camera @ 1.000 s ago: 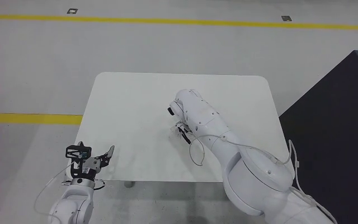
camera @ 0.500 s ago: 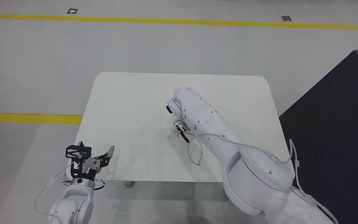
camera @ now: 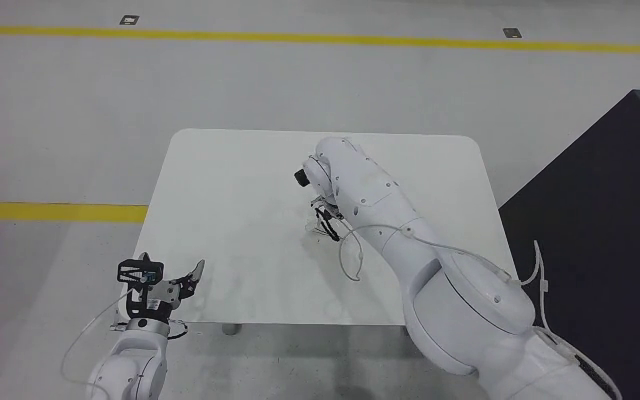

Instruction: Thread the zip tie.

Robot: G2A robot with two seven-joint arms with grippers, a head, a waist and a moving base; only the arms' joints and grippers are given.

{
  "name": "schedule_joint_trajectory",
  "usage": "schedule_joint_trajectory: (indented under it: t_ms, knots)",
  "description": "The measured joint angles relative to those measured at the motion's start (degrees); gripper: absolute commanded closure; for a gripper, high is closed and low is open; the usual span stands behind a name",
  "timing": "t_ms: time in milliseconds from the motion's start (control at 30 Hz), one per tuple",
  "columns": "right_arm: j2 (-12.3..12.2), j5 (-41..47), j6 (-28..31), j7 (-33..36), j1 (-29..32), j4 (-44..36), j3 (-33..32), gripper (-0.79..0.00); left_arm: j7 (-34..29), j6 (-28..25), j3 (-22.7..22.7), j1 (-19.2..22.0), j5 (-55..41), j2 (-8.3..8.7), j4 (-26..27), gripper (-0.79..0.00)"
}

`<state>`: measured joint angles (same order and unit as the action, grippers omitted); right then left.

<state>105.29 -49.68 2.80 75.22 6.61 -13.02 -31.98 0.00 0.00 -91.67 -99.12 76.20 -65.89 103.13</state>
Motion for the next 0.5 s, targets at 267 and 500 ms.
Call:
schedule_joint_trajectory:
  t_ms: [267,500]
  knots:
    - [-2.3,3.4,7.5,-0.7,-1.8,0.1,-3.0,0.0,0.0,0.0,0.0,0.0,0.0,0.0,0.0,-0.785]
    - [-6.2,10.0,24.3,-2.3,-3.8,1.4,-7.8,0.0,0.0,0.0,0.0,0.0,0.0,0.0,0.0,-0.785]
